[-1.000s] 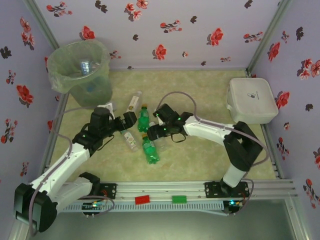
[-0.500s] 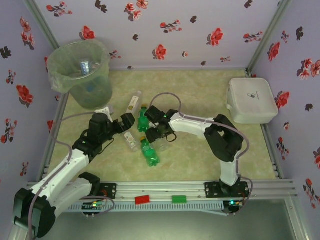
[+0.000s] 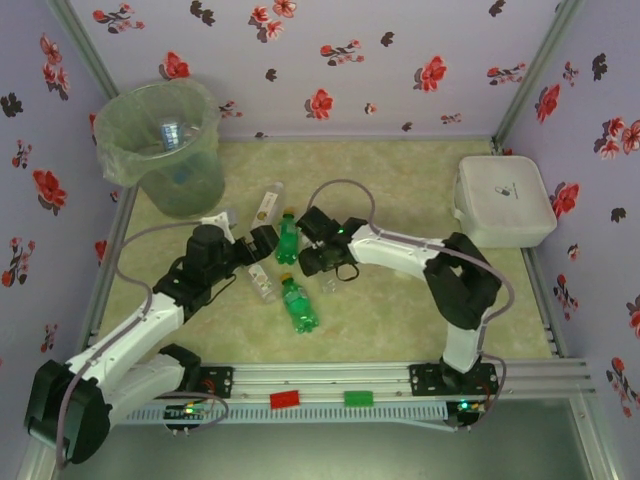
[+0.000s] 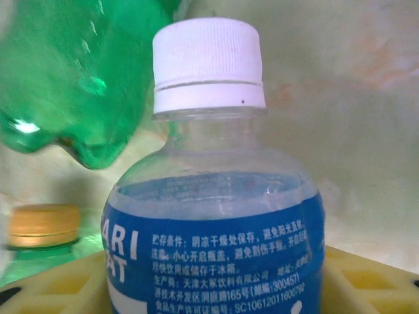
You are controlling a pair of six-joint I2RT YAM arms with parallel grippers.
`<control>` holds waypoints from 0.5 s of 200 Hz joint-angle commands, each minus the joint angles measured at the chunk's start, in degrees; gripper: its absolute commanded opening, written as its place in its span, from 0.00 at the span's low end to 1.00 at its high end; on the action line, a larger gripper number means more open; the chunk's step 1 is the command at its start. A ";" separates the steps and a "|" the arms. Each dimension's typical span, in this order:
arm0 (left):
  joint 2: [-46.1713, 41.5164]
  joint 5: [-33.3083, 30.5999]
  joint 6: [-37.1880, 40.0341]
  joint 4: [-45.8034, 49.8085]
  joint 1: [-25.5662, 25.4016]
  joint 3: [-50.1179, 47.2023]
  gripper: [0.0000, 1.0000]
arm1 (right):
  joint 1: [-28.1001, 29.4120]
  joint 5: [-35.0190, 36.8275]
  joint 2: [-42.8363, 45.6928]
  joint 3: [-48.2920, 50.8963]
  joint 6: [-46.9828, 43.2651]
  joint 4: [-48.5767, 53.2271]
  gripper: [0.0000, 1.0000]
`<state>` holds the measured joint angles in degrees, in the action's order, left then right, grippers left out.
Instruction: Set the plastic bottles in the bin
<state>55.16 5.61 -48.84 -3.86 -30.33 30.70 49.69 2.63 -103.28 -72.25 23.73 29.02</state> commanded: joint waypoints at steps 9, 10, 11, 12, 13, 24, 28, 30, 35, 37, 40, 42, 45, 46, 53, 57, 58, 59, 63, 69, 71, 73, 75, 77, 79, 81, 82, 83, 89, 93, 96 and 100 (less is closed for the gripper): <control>4.07 -0.48 -0.88 -8.65 -4.18 0.59 1.00 | -5.25 -6.50 8.78 3.25 7.10 -8.82 0.60; 4.25 -0.49 -0.85 -8.86 -4.37 0.63 1.00 | -5.45 -6.76 8.97 3.39 7.33 -9.12 0.60; 4.43 -0.55 -0.79 -9.09 -4.56 0.70 1.00 | -5.64 -7.03 9.19 3.54 7.53 -9.44 0.60; 4.61 -0.57 -0.76 -9.21 -4.74 0.73 1.00 | -5.87 -7.25 9.39 3.75 7.72 -9.61 0.60; 4.74 -0.63 -0.75 -9.53 -4.92 0.79 1.00 | -5.98 -7.53 9.67 3.90 8.00 -9.99 0.60; 6.55 -0.68 -0.03 -12.08 -6.84 1.63 1.00 | -7.77 -10.04 12.01 5.57 10.49 -13.54 0.60; 7.23 -0.76 0.32 -12.79 -7.61 2.07 1.00 | -8.34 -10.79 12.72 6.20 11.24 -14.69 0.60; 7.53 -0.77 0.43 -13.09 -7.99 2.21 1.00 | -8.66 -11.11 13.14 6.45 11.67 -15.22 0.60; 8.38 -0.70 0.98 -14.13 -8.88 2.81 1.00 | -9.30 -11.88 13.99 6.99 12.53 -16.42 0.60; 8.67 -0.69 1.21 -14.44 -9.27 3.04 1.00 | -9.56 -12.20 14.34 7.18 12.85 -16.86 0.60; 9.09 -0.68 1.60 -14.79 -9.87 3.43 1.00 | -9.91 -12.66 14.74 7.46 13.38 -17.48 0.60; 9.33 -0.68 1.76 -14.98 -10.22 3.74 1.00 | -10.13 -12.85 15.05 7.64 13.78 -17.80 0.60; 9.88 -0.68 2.25 -15.22 -10.79 4.10 1.00 | -10.47 -13.12 15.46 7.88 14.20 -18.33 0.60; 10.01 -0.68 2.43 -15.30 -10.97 4.28 1.00 | -10.57 -13.24 15.65 7.94 14.40 -18.53 0.60; 11.06 -0.60 3.50 -15.85 -12.24 5.26 1.00 | -11.33 -14.18 16.59 8.58 15.47 -19.83 0.60; 11.65 -0.52 4.07 -16.10 -12.96 5.91 1.00 | -11.72 -14.76 17.05 8.99 16.13 -20.62 0.60; 11.78 -0.43 4.22 -16.14 -13.20 6.06 1.00 | -11.81 -14.94 17.19 9.11 16.28 -20.86 0.60; 11.93 -0.38 4.29 -16.16 -13.32 6.23 1.00 | -11.85 -15.07 17.26 9.17 16.41 -21.07 0.60; 12.48 -0.30 5.02 -16.26 -13.97 6.77 1.00 | -12.25 -15.68 17.76 9.61 17.01 -21.95 0.60; 13.39 -0.18 6.04 -16.27 -14.95 7.90 1.00 | -12.74 -16.66 18.35 10.27 18.01 -23.32 0.60; 13.75 -0.12 6.34 -16.27 -15.29 8.17 1.00 | -12.88 -16.97 18.55 10.46 18.24 -23.64 0.60; 14.08 -0.04 6.55 -16.23 -15.53 8.55 1.00 | -13.02 -17.31 18.69 10.61 18.54 -24.05 0.60; 14.32 0.07 6.87 -16.19 -15.79 8.84 1.00 | -13.10 -17.58 18.79 10.67 18.85 -24.43 0.60; 14.68 0.10 7.12 -16.10 -16.09 9.18 1.00 | -13.17 -17.90 18.97 10.84 19.04 -24.64 0.60; 14.99 0.17 7.36 -15.98 -16.33 9.46 1.00 | -13.27 -18.25 19.08 10.97 19.29 -24.93 0.59; 15.36 0.25 7.49 -15.82 -16.47 9.80 1.00 | -13.36 -18.49 19.17 11.03 19.50 -25.27 0.59; 15.52 0.31 7.60 -15.70 -16.58 9.94 1.00 | -13.38 -18.65 19.26 11.10 19.60 -25.34 0.59; 15.69 0.34 7.65 -15.63 -16.73 10.14 1.00 | -13.39 -18.77 19.31 11.13 19.69 -25.46 0.59; 16.67 0.48 8.27 -15.00 -17.28 10.93 1.00 | -13.48 -19.20 19.76 11.33 20.09 -26.04 0.59; 17.42 0.46 8.48 -14.53 -17.54 11.56 1.00 | -13.48 -19.51 20.00 11.58 20.33 -26.39 0.59; 17.78 0.49 8.69 -14.22 -17.73 11.93 1.00 | -13.48 -19.83 20.27 11.74 20.53 -26.67 0.59; 18.44 0.46 8.71 -13.94 -17.91 12.37 1.00 | -13.48 -20.27 20.50 12.00 20.87 -27.20 0.59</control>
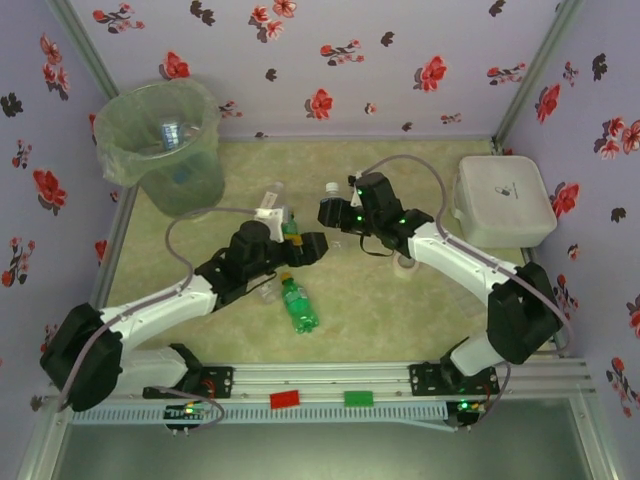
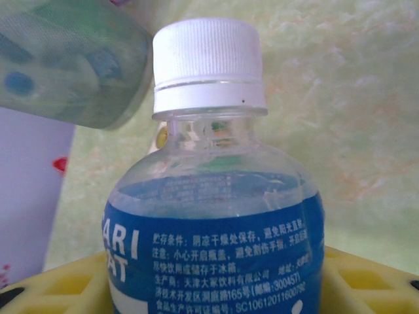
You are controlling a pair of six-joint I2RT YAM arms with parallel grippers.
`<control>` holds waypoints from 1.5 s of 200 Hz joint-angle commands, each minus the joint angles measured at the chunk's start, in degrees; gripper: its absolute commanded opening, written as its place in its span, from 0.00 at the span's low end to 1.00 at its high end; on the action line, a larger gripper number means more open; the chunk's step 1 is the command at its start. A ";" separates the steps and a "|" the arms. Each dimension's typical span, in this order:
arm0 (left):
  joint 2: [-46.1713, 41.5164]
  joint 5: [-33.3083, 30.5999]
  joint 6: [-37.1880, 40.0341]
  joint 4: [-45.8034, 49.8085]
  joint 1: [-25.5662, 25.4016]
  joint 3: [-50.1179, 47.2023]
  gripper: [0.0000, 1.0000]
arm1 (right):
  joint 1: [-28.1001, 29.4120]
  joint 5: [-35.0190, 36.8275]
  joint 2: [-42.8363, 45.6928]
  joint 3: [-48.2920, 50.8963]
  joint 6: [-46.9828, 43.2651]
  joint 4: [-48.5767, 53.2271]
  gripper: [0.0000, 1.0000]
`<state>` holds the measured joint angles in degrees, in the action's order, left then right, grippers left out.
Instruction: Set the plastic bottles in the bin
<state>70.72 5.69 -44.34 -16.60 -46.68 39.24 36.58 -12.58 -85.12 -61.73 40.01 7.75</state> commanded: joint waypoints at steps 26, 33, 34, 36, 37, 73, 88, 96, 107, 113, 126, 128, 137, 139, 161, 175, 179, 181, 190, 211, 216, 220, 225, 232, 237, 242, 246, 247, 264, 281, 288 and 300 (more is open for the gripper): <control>5.99 0.63 3.60 -2.02 -2.12 4.94 1.00 | -0.37 -6.84 3.79 3.31 6.37 -8.58 0.59; 6.54 0.63 3.45 -1.92 -2.11 5.25 1.00 | -0.37 -6.93 4.23 3.70 6.61 -8.88 0.58; 6.67 0.63 3.41 -1.89 -2.11 5.29 1.00 | -0.32 -6.93 4.29 3.76 6.68 -8.89 0.58; 6.70 0.63 3.37 -1.86 -2.10 5.35 1.00 | -0.38 -6.98 4.45 3.89 6.78 -8.96 0.58; 6.84 0.68 3.37 -1.86 -2.10 5.38 1.00 | -0.37 -6.95 4.53 3.94 6.81 -8.97 0.58; 9.06 0.63 3.03 -0.93 -2.11 6.80 1.00 | -0.28 -8.01 6.22 6.01 8.62 -11.79 0.58; 9.56 0.63 2.98 -0.98 -2.18 7.26 0.97 | -0.28 -8.29 6.55 6.68 9.02 -12.53 0.58; 9.77 0.63 2.86 -1.06 -2.10 7.47 0.94 | -0.28 -8.29 6.72 6.97 9.12 -12.78 0.58; 9.94 0.64 2.90 -1.02 -2.11 7.84 0.90 | -0.28 -8.25 6.81 7.45 9.13 -13.17 0.58; 9.97 0.63 2.88 -0.83 -2.10 8.08 0.87 | -0.28 -8.15 6.86 7.79 9.17 -13.56 0.58; 10.03 0.77 2.94 -0.46 -2.10 8.43 0.78 | -0.29 -7.76 7.17 8.36 9.29 -13.98 0.58; 10.09 0.76 2.94 -0.36 -2.17 8.47 0.77 | -0.28 -7.73 7.25 8.38 9.23 -13.99 0.58; 10.14 0.81 2.94 -0.27 -2.10 8.65 0.70 | -0.28 -7.49 7.45 8.60 9.21 -14.05 0.58; 10.14 0.81 2.94 -0.27 -2.10 8.54 0.69 | -0.28 -7.49 7.43 8.64 9.21 -14.07 0.58; 9.99 0.89 2.52 -0.18 -2.13 8.22 0.61 | -0.28 -7.21 7.81 8.99 9.26 -14.08 0.60; 9.96 0.90 2.34 -0.10 -2.11 8.05 0.54 | -0.28 -7.24 8.08 9.09 9.18 -14.12 0.65; 9.86 0.88 2.19 -0.10 -2.10 8.00 0.52 | -0.36 -7.24 8.18 9.01 9.00 -13.93 0.67; 9.87 0.87 2.16 -0.10 -2.10 7.96 0.51 | -0.36 -7.12 8.25 8.94 8.89 -13.73 0.68; 9.79 0.81 2.14 -0.10 -2.10 7.95 0.50 | -0.37 -6.48 8.81 8.51 7.88 -12.48 0.73; 9.53 0.64 1.93 0.07 -2.10 7.65 0.47 | -0.79 -4.16 10.66 6.75 4.81 -7.76 0.90; 9.40 0.51 1.94 0.18 -2.10 7.52 0.46 | -0.97 -3.48 11.29 6.33 4.10 -6.70 0.94; 9.35 0.34 1.94 0.17 -2.10 7.46 0.46 | -1.10 -2.97 11.72 6.01 3.54 -5.62 0.98; 9.19 0.16 1.96 0.25 -2.10 7.35 0.45 | -1.28 -2.04 12.37 5.76 2.98 -4.44 0.99; 9.02 -0.10 2.02 0.39 -2.10 7.19 0.43 | -1.63 -0.87 13.34 5.48 2.13 -3.02 1.00; 8.85 -0.32 2.08 0.58 -2.10 7.13 0.41 | -1.99 -0.13 13.99 5.22 1.50 -1.91 1.00; 8.70 -0.57 2.18 0.75 -2.10 7.13 0.40 | -2.30 0.49 14.63 5.13 0.84 -0.91 1.00; 8.53 -0.67 2.34 0.93 -2.10 7.08 0.40 | -2.51 1.06 15.18 5.06 0.35 -0.27 1.00; 8.50 -0.72 2.38 0.99 -2.10 7.08 0.40 | -2.54 1.24 15.30 5.01 0.21 -0.14 1.00; 7.57 -1.75 3.81 2.77 -2.02 7.45 0.32 | -3.17 4.99 17.32 5.26 -1.34 3.04 1.00; 6.19 -2.24 5.59 5.35 -1.35 8.44 0.19 | -3.51 8.66 18.97 6.35 -1.86 4.99 1.00; 5.43 -2.23 6.37 6.50 -0.68 8.95 0.14 | -3.68 9.60 19.49 6.88 -1.95 5.34 1.00; 3.90 -2.20 8.04 8.80 0.78 10.21 0.07 | -3.86 10.39 20.10 8.07 -1.93 5.32 1.00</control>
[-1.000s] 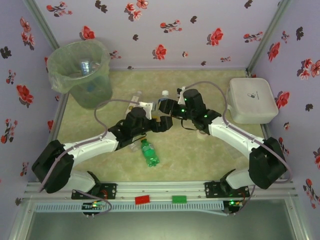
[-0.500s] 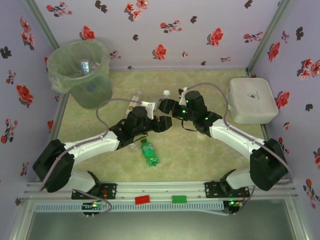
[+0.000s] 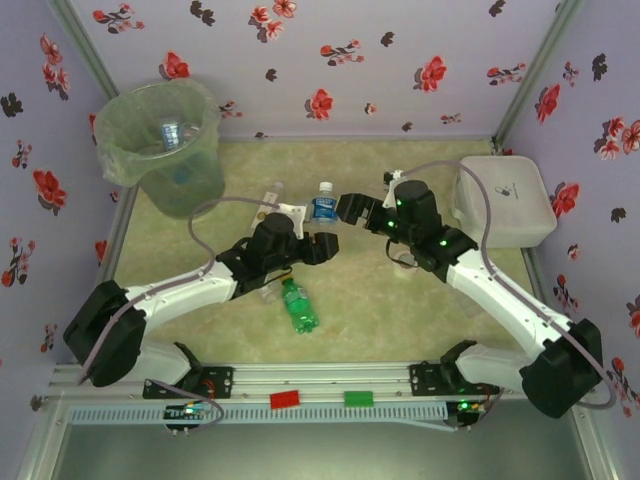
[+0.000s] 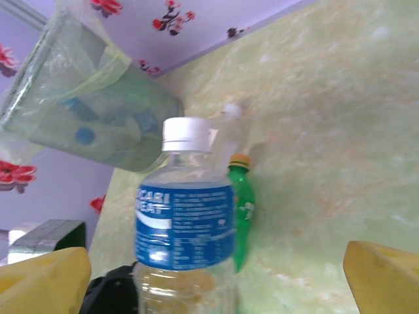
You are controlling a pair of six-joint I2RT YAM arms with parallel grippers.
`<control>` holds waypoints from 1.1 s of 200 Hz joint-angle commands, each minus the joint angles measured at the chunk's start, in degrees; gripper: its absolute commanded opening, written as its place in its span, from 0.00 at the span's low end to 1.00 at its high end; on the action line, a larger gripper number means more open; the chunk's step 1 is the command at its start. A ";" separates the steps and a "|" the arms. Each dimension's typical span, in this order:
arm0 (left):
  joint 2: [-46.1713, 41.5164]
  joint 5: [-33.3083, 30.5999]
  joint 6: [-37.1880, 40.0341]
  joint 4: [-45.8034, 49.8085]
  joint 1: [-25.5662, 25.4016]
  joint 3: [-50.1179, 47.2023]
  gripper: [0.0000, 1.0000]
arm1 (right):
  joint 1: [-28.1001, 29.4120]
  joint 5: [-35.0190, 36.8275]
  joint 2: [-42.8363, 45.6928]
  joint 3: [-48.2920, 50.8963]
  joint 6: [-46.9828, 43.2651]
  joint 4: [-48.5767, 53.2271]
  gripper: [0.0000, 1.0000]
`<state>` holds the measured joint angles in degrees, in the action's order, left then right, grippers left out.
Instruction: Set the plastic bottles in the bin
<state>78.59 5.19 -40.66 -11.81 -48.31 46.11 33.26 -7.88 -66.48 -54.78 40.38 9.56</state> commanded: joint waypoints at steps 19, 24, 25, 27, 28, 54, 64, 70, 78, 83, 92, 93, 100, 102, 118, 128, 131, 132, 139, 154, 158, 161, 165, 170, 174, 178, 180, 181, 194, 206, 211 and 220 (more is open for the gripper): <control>-6.19 -1.88 8.35 9.35 5.61 6.91 0.00 | -0.56 6.21 1.66 2.70 -1.59 2.86 1.00; -6.63 -1.90 9.49 11.32 6.62 8.21 0.00 | -0.56 6.14 1.61 3.11 -1.39 2.55 1.00; -6.70 -1.92 9.74 11.66 6.86 8.52 0.00 | -0.56 6.14 1.61 3.15 -1.33 2.43 1.00; -6.89 -1.93 10.26 12.17 7.32 9.08 0.00 | -0.56 6.06 1.55 3.29 -1.17 2.29 1.00; -7.01 -1.94 10.48 12.65 7.52 9.35 0.00 | -0.56 6.00 1.54 3.37 -1.09 2.21 1.00; -7.92 -1.85 16.89 22.98 14.20 18.11 0.00 | -0.56 5.16 1.14 4.66 -0.26 0.58 1.00; -7.77 -1.87 19.86 26.40 16.84 21.87 0.00 | -0.56 5.08 1.19 5.05 0.00 0.20 1.00; -7.60 -1.93 21.67 28.10 18.39 24.17 0.00 | -0.56 5.00 1.34 5.38 0.11 -0.13 1.00; -7.01 -1.88 23.87 31.10 20.72 27.71 0.00 | -0.56 5.03 1.37 5.84 0.29 -0.65 1.00; -6.61 -1.92 25.16 32.91 22.08 30.06 0.00 | -0.56 5.11 1.51 6.06 0.27 -0.77 1.00; -5.60 -1.88 27.78 35.87 24.66 34.22 0.00 | -0.56 5.07 1.53 6.33 0.32 -0.86 1.00; -5.53 -1.91 28.07 36.19 25.02 34.70 0.00 | -0.56 5.07 1.53 6.34 0.32 -0.91 1.00; -4.60 -1.98 29.97 38.49 27.10 37.98 0.00 | -0.56 5.07 1.47 6.44 0.40 -0.86 1.00; -4.30 -1.99 30.35 39.12 27.76 38.88 0.00 | -0.56 5.00 1.45 6.49 0.44 -0.86 1.00; -1.77 -1.97 32.79 43.46 32.63 45.66 0.00 | -0.56 4.87 1.44 6.62 0.31 -0.81 0.99; -0.17 -1.98 34.25 45.60 35.39 49.38 0.00 | -0.56 4.80 1.49 6.62 0.29 -0.61 1.00; 0.28 -1.98 34.59 46.11 36.26 50.40 0.00 | -0.56 4.73 1.46 6.62 0.25 -0.60 1.00; 0.44 -1.96 34.73 46.27 36.53 50.71 0.00 | -0.56 4.72 1.49 6.62 0.24 -0.60 1.00; 1.42 -1.97 35.23 47.25 38.39 52.68 0.00 | -0.56 4.63 1.53 6.70 0.29 -0.59 1.00; 3.66 -1.96 35.62 48.99 42.26 56.11 0.00 | -0.56 4.62 1.58 6.77 0.24 -0.43 1.00; 4.21 -1.94 35.64 49.41 43.45 57.06 0.00 | -0.56 4.63 1.56 6.77 0.26 -0.42 1.00; 4.71 -1.93 35.73 49.74 43.92 57.60 0.00 | -0.56 4.70 1.55 6.84 0.31 -0.42 1.00; 5.23 -1.89 35.83 50.05 44.85 58.19 0.00 | -0.56 4.71 1.54 6.89 0.32 -0.41 1.00; 5.91 -1.92 35.83 50.34 46.04 58.78 0.00 | -0.56 4.72 1.60 6.88 0.32 -0.34 1.00; 6.33 -1.94 35.83 50.50 46.88 59.24 0.00 | -0.56 4.72 1.67 6.88 0.33 -0.34 1.00; 6.95 -1.90 35.75 50.85 47.74 59.65 0.00 | -0.56 4.72 1.70 6.94 0.34 -0.29 1.00; 7.22 -1.91 35.63 51.06 48.13 59.85 0.00 | -0.56 4.72 1.68 6.96 0.32 -0.26 1.00; 7.34 -1.88 35.56 51.12 48.22 60.00 0.00 | -0.56 4.72 1.69 6.97 0.32 -0.25 1.00; 9.28 -1.73 34.85 52.39 50.66 61.39 0.00 | -0.56 4.79 1.79 6.88 0.23 -0.01 1.00; 11.62 -1.19 34.52 54.19 52.38 63.15 0.00 | -0.56 4.96 1.93 6.88 0.07 0.36 1.00; 12.65 -0.94 34.42 55.05 52.92 64.30 0.00 | -0.56 5.14 1.99 6.97 0.07 0.45 1.00; 14.88 -0.93 34.10 57.15 53.76 66.49 0.00 | -0.56 5.32 2.24 7.06 0.05 0.70 1.00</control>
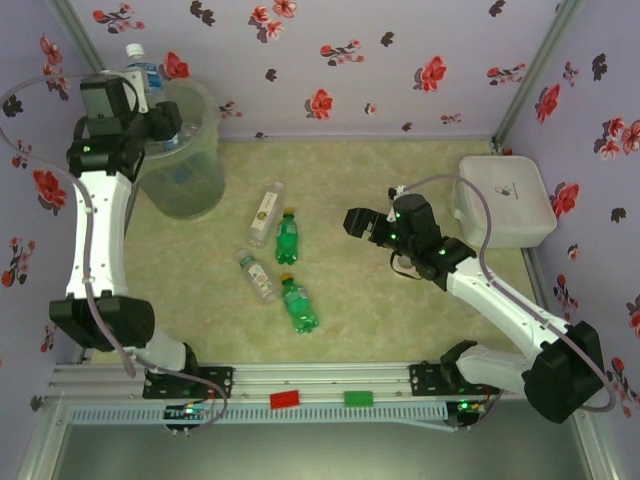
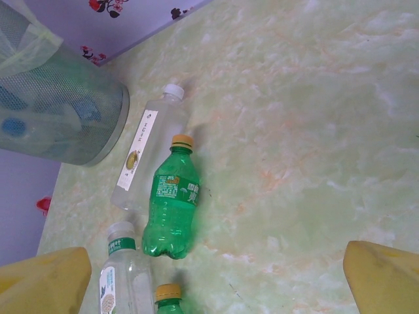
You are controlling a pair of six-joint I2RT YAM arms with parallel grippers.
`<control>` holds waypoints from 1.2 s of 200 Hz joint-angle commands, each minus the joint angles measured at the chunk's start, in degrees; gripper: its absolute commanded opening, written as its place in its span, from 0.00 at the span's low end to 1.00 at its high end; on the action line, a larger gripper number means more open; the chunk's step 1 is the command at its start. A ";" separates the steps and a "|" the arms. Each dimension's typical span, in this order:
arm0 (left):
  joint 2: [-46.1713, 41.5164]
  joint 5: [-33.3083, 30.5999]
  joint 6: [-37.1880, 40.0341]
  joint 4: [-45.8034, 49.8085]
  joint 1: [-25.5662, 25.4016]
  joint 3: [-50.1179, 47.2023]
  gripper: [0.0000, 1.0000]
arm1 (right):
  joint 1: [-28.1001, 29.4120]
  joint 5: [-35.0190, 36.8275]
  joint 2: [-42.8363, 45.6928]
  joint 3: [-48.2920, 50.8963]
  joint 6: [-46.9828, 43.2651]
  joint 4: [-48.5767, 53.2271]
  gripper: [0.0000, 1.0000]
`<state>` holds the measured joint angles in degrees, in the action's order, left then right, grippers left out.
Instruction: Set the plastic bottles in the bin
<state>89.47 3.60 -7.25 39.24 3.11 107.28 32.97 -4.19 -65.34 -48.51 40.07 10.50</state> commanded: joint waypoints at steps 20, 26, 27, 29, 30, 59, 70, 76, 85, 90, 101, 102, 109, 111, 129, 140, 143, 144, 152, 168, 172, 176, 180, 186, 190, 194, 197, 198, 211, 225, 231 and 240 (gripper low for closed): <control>8.07 0.71 0.01 8.83 3.30 8.60 0.00 | -0.28 1.98 1.74 1.30 0.62 -0.22 1.00; 8.82 0.83 -0.52 8.84 3.47 8.93 0.01 | -0.28 1.99 1.89 1.47 0.71 -0.22 1.00; 9.03 0.81 -0.64 8.84 3.52 9.01 0.01 | -0.28 1.99 1.89 1.48 0.75 -0.22 1.00; 9.27 0.85 -0.77 8.83 3.51 9.15 0.02 | -0.28 1.99 1.97 1.53 0.78 -0.22 1.00; 9.42 0.91 -0.80 8.83 3.54 9.25 0.02 | -0.28 2.03 2.02 1.51 0.83 -0.22 1.00; 13.65 1.16 -1.94 11.83 3.74 13.02 0.18 | -0.28 2.80 3.52 2.10 0.71 0.62 1.00; 14.74 1.40 -2.40 12.88 3.74 14.22 0.37 | -0.28 3.32 4.21 2.28 0.53 1.32 1.00; 15.15 1.38 -2.64 12.96 3.70 14.57 0.45 | -0.28 3.55 4.58 2.35 0.29 1.61 1.00; 15.14 1.49 -3.17 12.99 3.74 14.71 0.58 | -0.28 3.83 5.18 2.54 0.01 1.80 1.00; 14.90 1.57 -3.42 12.97 3.74 14.71 0.63 | -0.28 3.90 5.44 2.63 -0.01 1.80 1.00; 14.06 1.85 -3.84 12.97 3.74 14.51 0.67 | -0.28 4.14 5.67 2.88 -0.21 1.80 1.00; 13.97 1.85 -3.88 12.97 3.74 14.48 0.67 | -0.28 4.12 5.71 2.89 -0.24 1.80 1.00; 13.12 2.08 -3.94 12.97 3.74 14.21 0.67 | -0.28 4.10 5.67 3.00 -0.35 1.76 1.00; 12.93 2.11 -3.92 12.85 3.74 14.12 0.67 | -0.28 4.10 5.60 2.99 -0.35 1.73 1.00; 10.45 2.13 -4.00 11.57 3.74 13.12 0.75 | -0.28 3.76 5.07 3.07 -0.37 1.34 1.00; 9.07 1.56 -4.14 10.58 3.74 12.54 0.85 | -0.28 3.36 4.65 2.62 -0.44 1.68 1.00; 8.77 1.23 -4.15 10.32 3.74 12.39 0.88 | -0.28 3.23 4.54 2.51 -0.44 1.79 1.00; 8.69 1.15 -4.12 10.28 3.74 12.36 0.89 | -0.23 3.18 4.53 2.44 -0.48 1.79 1.00; 8.20 0.46 -4.00 9.90 3.75 12.25 0.98 | -0.28 2.89 4.50 2.00 -0.51 2.31 1.00; 8.01 -0.34 -3.55 10.40 3.74 12.72 1.00 | -0.26 2.78 5.00 1.17 -0.60 3.46 1.00; 7.97 -0.31 -3.48 10.57 3.74 12.85 1.00 | -0.28 2.70 5.24 1.06 -0.58 3.70 1.00; 7.85 -0.31 -3.60 10.67 3.74 12.90 1.00 | -0.28 2.65 5.50 1.04 -0.67 3.73 1.00; 7.72 -0.21 -3.79 10.68 3.70 12.82 1.00 | -0.28 2.74 5.80 1.09 -0.69 3.72 1.00; 7.08 0.04 -4.09 10.53 3.74 12.57 1.00 | -0.20 2.74 6.17 1.21 -0.62 3.73 1.00; 6.75 0.24 -4.29 10.23 3.74 12.33 1.00 | -0.21 2.85 6.40 1.35 -0.60 3.74 1.00; 6.14 0.49 -4.43 9.84 3.74 11.90 1.00 | -0.26 2.87 6.62 1.48 -0.50 3.74 1.00; 5.70 0.76 -4.71 9.43 3.74 11.66 1.00 | -0.20 2.89 6.71 1.57 -0.45 3.71 1.00; 5.62 0.87 -4.84 9.26 3.74 11.47 1.00 | -0.19 2.92 6.76 1.62 -0.45 3.73 1.00; 3.42 2.43 -6.21 7.32 3.62 9.41 1.00 | -0.19 2.80 7.04 1.97 -0.22 4.04 0.99; 0.66 4.40 -7.71 4.67 2.86 6.99 1.00 | -0.11 2.35 6.99 2.26 -0.13 4.25 1.00; -0.57 4.85 -7.99 3.64 2.21 6.02 1.00 | -0.06 2.26 6.86 2.36 -0.09 4.37 1.00; -2.34 5.02 -8.22 2.39 0.72 4.56 1.00 | 0.06 2.25 6.79 2.56 -0.07 4.76 1.00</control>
<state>92.58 5.67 -13.06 46.87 6.15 114.74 32.97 -1.69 -59.24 -46.24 40.25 13.91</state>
